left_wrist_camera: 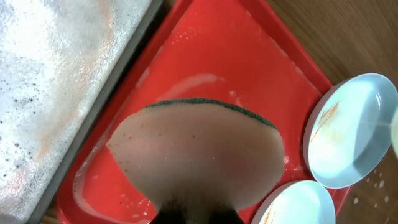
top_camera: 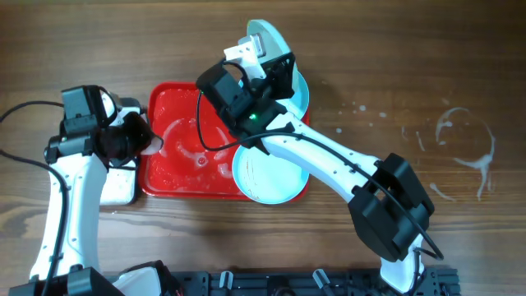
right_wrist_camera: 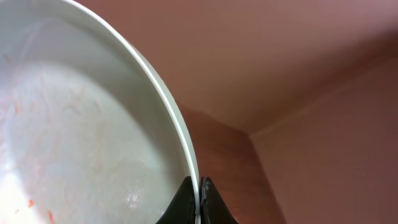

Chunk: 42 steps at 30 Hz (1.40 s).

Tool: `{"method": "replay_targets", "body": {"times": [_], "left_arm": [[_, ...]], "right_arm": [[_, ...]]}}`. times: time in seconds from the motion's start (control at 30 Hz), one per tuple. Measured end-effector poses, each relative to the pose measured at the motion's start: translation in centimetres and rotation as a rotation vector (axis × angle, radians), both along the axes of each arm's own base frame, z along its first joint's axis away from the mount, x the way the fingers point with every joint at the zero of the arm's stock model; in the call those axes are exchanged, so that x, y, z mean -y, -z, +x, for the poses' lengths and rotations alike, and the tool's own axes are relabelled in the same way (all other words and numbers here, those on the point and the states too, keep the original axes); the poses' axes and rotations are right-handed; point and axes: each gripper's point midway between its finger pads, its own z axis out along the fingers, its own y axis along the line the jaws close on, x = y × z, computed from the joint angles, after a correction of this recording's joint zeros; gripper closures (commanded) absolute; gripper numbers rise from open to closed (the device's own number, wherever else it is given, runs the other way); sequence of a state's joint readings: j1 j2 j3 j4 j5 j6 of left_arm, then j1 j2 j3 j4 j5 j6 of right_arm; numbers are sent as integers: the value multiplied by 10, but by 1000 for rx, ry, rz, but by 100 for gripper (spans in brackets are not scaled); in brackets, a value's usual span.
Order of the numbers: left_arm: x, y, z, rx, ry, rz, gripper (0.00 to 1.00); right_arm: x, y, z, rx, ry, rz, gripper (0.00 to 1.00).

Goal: Clean dirty plates on tray and stack at the side
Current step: 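Lift the cleaned plate with the right gripper and carry it right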

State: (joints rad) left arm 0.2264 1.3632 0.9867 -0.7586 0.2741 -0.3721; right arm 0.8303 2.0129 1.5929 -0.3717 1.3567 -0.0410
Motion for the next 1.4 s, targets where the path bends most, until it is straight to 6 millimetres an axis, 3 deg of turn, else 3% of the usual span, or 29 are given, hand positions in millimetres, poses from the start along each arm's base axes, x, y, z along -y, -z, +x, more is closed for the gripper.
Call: {"method": "replay_targets", "body": {"times": [0.27,0.43,0.57,0.63,0.67,0.83,0.9,0.93,1.03,1.23,1.4], "left_arm": [[1,0,1,2,3,1,96],[0,0,1,2,1,4,96],[-2,0,0,0,-4,14,96],[-2,0,1,0,-4,15,96],[-2,0,1,1,-4,15,96],[-2,0,1,0,-4,16,96],[-2,0,1,0,-5,18,96],[-2,0,1,0,-5,18,96],[-2,0,1,1,-5,18,96],[-3,0,1,2,-5,18,96],[-3,0,1,2,-5,19,96]], "right_arm": [[-14,3,-5,-14,-42,6,96],[-20,38,-24,-172,-106,27,96],[-7,71,-34,-293,-71,244,96],[-2,67,-32,-305,-64,364,96],[3,52,-30,-294,-68,475,96],[44,-46,-29,-183,-138,884,96],[69,-78,-36,-157,-166,1007,96],[77,-80,-40,-178,-165,1041,95],[104,-67,-46,-275,-119,1119,96],[176,-36,-47,-391,-12,1325,96],[247,20,-65,-408,195,1435,96]]}}
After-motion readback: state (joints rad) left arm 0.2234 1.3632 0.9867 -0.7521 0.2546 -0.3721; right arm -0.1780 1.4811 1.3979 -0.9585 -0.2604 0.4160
